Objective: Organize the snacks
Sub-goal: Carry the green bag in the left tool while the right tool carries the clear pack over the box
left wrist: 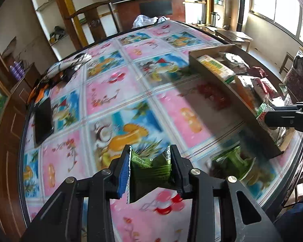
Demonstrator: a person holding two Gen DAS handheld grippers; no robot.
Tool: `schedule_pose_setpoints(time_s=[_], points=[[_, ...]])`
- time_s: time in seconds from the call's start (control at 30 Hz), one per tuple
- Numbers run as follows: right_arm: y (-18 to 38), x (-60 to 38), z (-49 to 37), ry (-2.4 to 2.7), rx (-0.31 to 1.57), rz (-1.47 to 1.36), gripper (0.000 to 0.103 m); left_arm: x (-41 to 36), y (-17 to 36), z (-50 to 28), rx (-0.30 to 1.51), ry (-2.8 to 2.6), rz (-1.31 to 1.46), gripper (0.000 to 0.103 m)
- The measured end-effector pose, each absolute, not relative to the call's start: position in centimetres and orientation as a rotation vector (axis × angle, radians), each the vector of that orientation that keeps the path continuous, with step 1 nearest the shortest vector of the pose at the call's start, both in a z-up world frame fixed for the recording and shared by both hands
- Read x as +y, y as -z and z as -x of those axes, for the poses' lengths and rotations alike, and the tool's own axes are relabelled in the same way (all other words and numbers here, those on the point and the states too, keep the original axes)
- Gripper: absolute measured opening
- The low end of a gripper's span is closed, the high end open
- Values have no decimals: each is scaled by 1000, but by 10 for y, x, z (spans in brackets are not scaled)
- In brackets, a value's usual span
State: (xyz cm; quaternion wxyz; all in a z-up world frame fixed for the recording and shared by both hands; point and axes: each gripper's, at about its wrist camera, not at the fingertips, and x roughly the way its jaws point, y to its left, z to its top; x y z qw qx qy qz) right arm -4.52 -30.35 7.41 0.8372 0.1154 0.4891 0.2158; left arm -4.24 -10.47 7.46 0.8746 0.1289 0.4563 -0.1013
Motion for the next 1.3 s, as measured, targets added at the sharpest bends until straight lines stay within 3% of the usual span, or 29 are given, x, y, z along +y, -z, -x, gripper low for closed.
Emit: schedule_pose_setpoints(time_s=[0.6, 1.3], points=[[-73, -440, 43, -244, 997, -488, 22, -205, -94, 19, 933, 395, -263, 36], [-62, -481, 34, -179, 1020, -467, 22, -317, -64, -9, 993, 593, -260, 36]])
